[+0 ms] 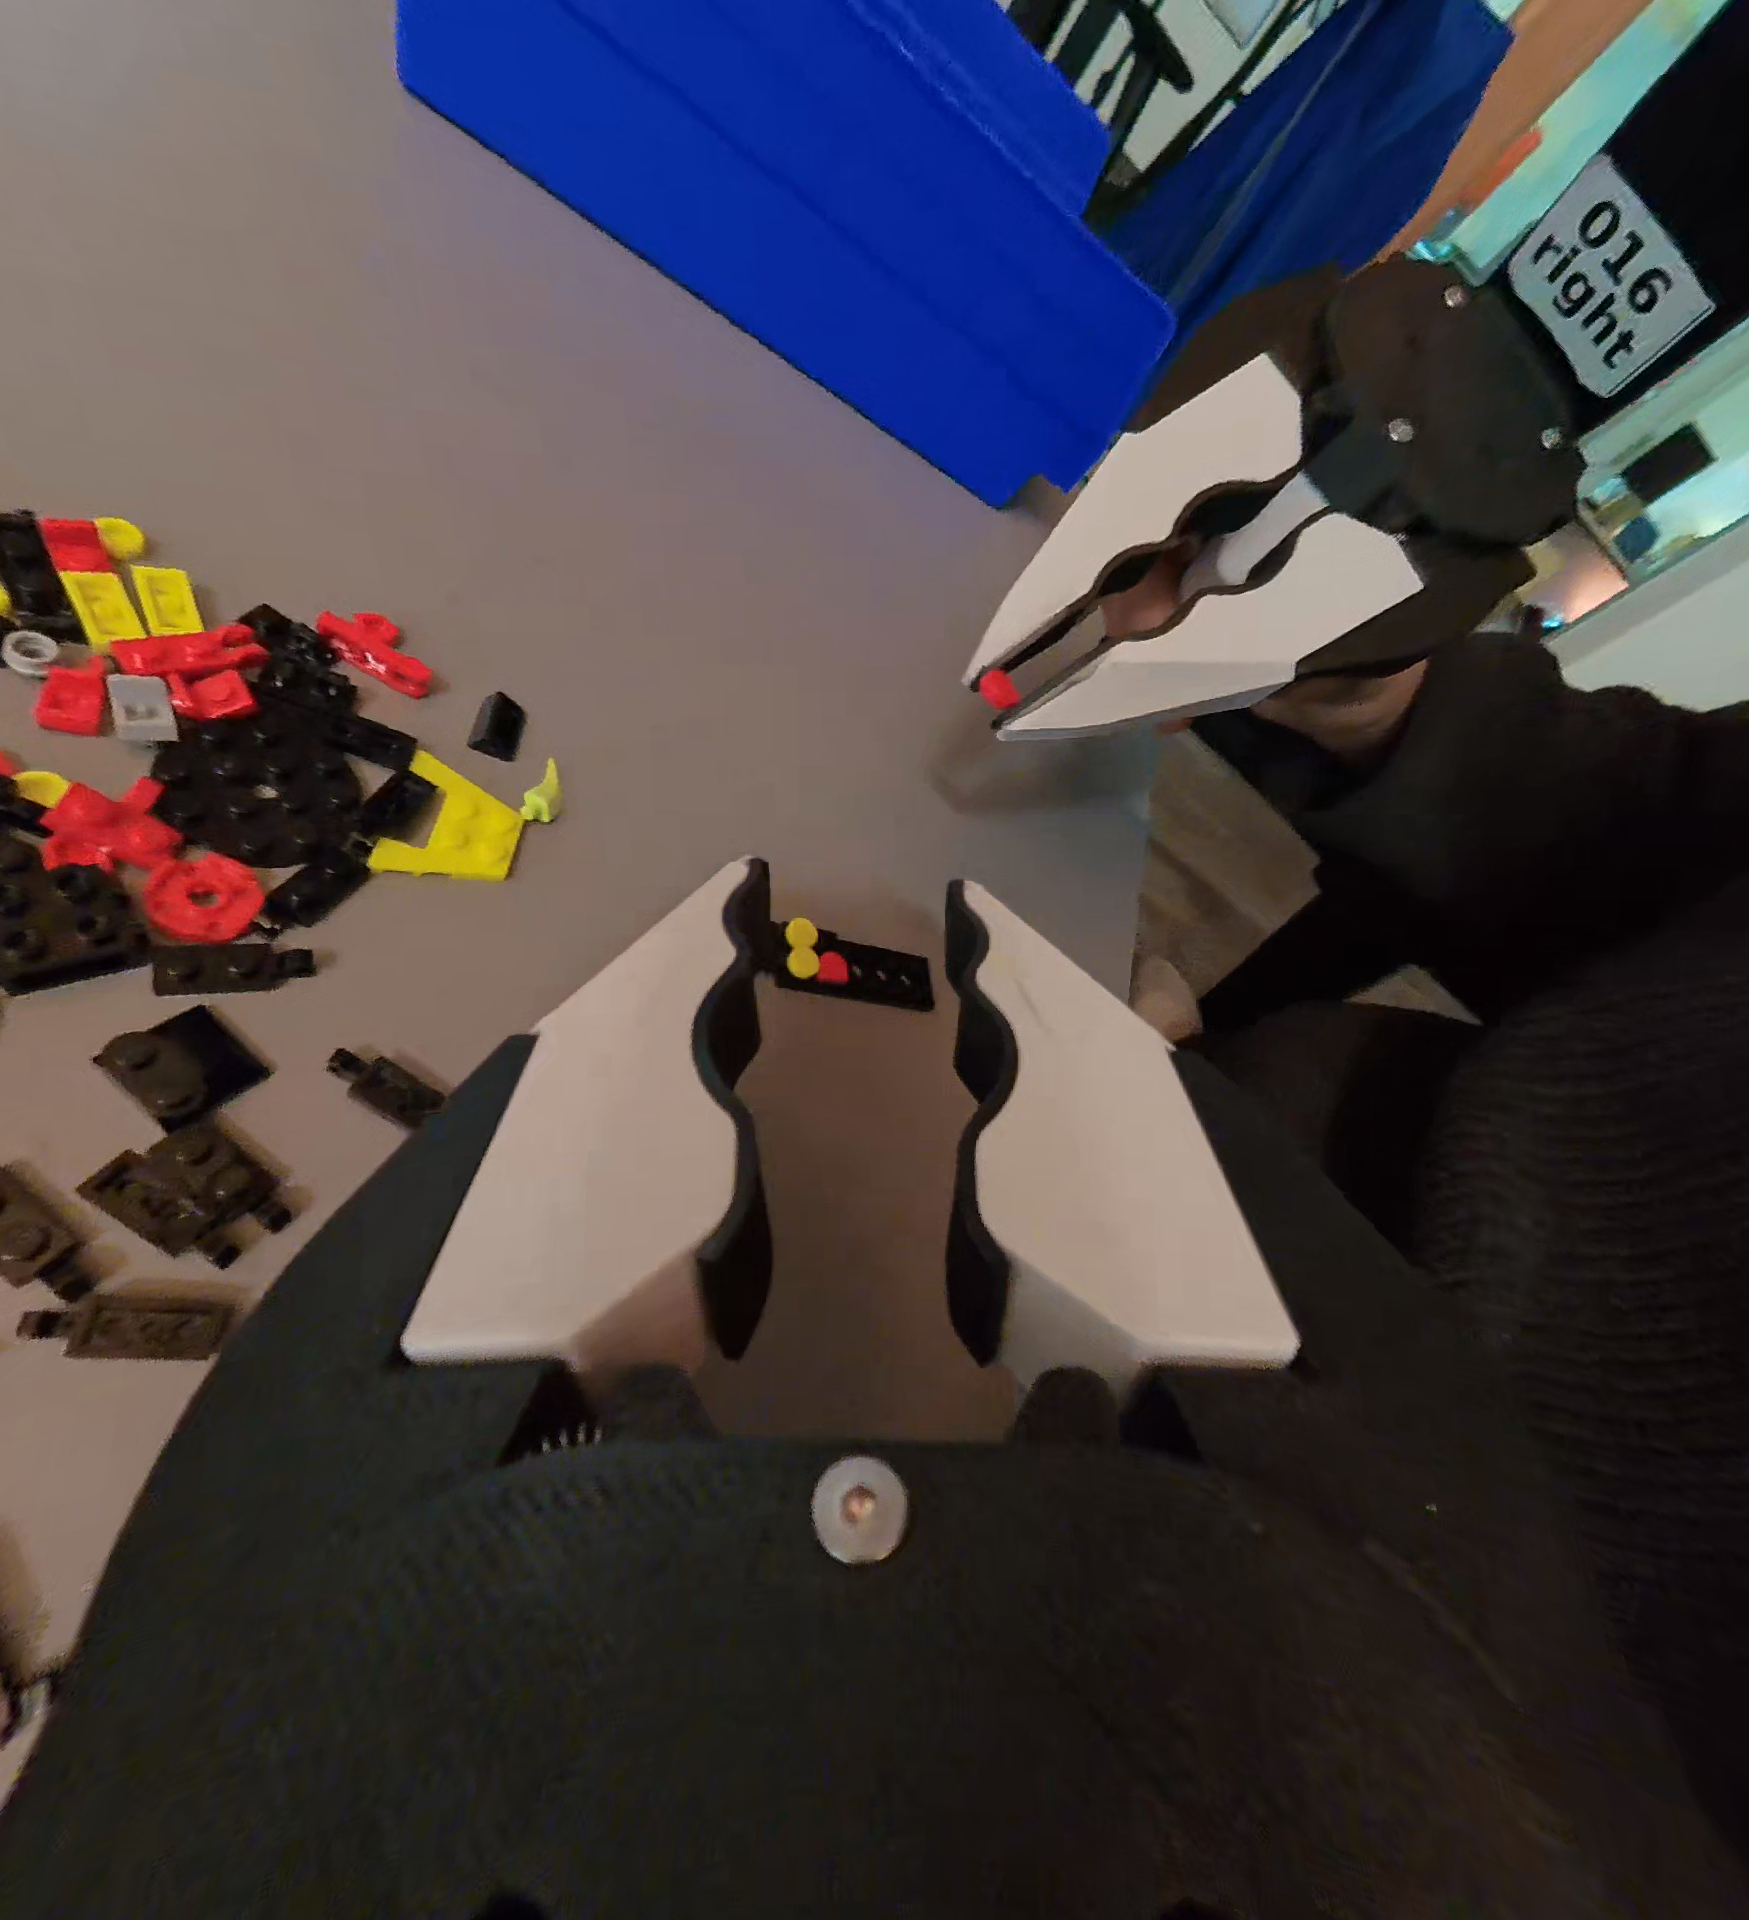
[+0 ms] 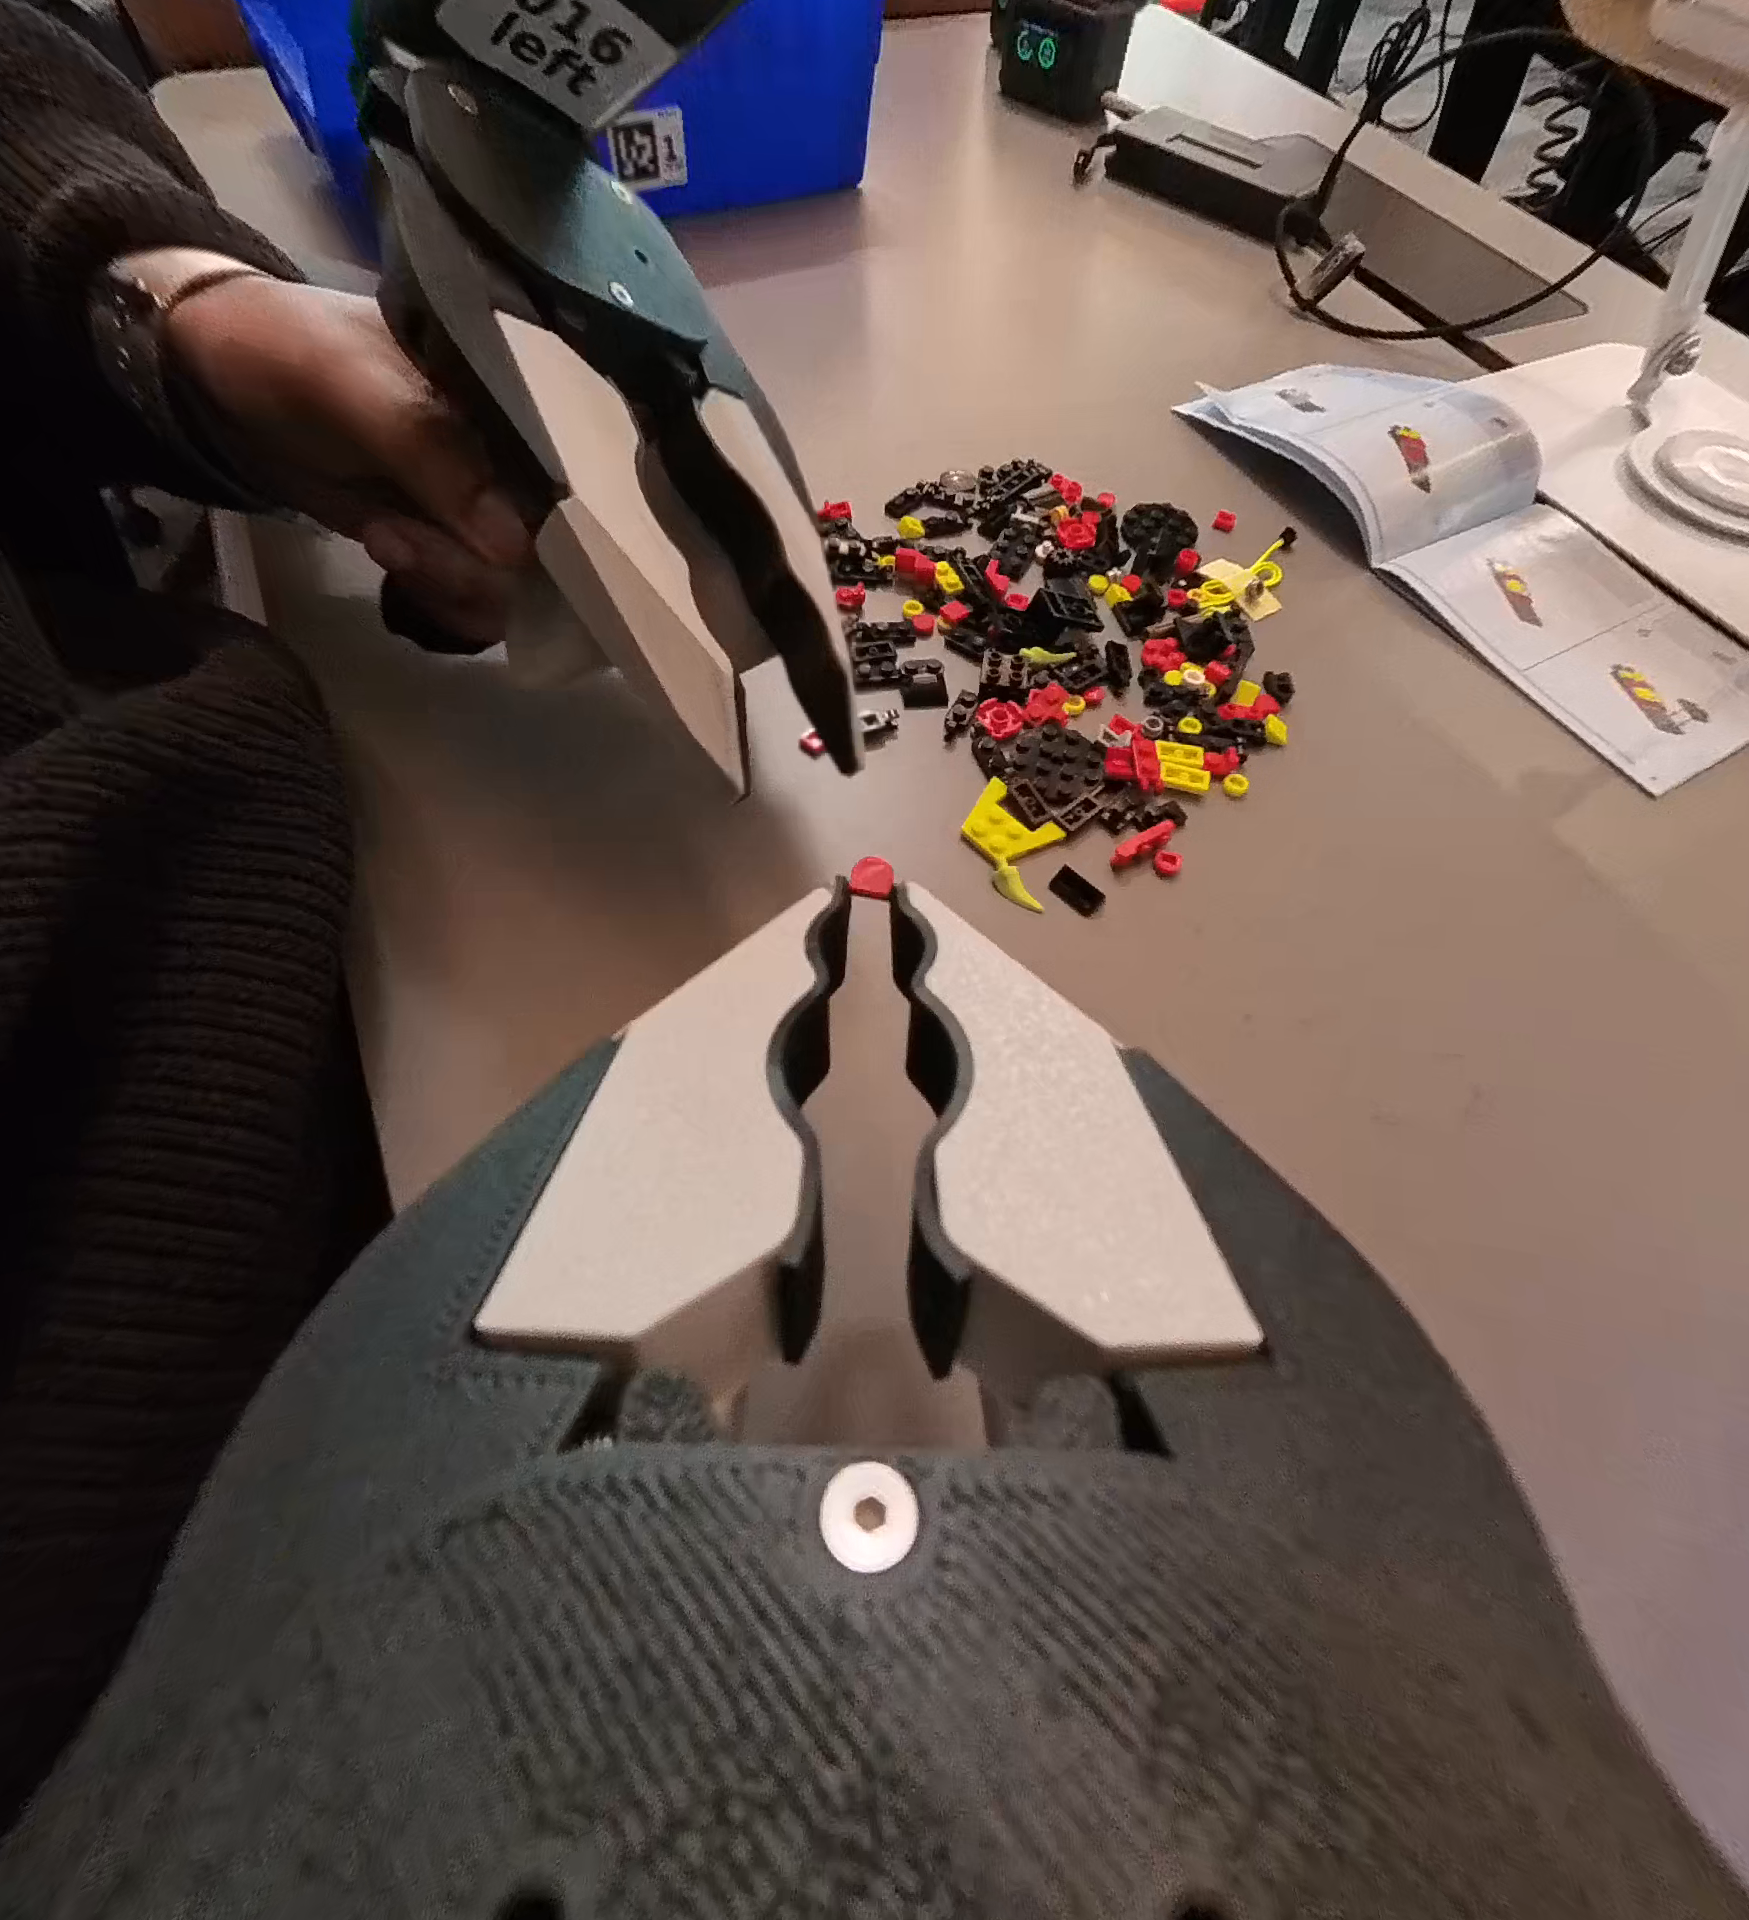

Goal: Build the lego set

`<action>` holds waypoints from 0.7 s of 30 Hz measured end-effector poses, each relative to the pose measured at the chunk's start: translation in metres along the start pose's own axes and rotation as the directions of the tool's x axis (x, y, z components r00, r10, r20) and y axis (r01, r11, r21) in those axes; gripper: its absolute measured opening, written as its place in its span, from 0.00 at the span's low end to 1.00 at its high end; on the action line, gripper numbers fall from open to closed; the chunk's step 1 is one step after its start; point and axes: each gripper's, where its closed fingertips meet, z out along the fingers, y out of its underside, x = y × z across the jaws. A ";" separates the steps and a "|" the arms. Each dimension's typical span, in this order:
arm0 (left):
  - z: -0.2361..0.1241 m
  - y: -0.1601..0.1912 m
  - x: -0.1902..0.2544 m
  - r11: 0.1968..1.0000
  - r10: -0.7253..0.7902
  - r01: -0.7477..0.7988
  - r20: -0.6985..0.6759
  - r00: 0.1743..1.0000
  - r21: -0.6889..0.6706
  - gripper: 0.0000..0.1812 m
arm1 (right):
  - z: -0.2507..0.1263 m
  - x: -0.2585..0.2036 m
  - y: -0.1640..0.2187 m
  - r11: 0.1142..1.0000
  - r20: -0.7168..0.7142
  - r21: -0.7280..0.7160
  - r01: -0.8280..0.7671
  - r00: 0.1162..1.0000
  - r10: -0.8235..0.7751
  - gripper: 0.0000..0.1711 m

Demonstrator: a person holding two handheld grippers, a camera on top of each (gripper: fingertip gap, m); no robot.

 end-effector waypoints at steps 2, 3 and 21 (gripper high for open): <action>-0.002 -0.005 -0.002 0.998 0.050 -0.051 0.046 0.998 0.023 0.18 | 0.000 -0.001 -0.001 1.000 0.005 0.007 -0.010 1.000 0.010 0.04; -0.004 -0.008 -0.004 0.995 0.096 -0.099 0.076 0.992 0.033 0.19 | 0.000 -0.001 -0.001 1.000 0.007 0.007 -0.016 1.000 0.016 0.04; -0.030 -0.086 0.006 0.832 0.348 -0.424 0.258 0.901 0.358 0.00 | -0.034 0.003 -0.008 0.986 -0.130 0.159 -0.046 0.989 0.067 0.03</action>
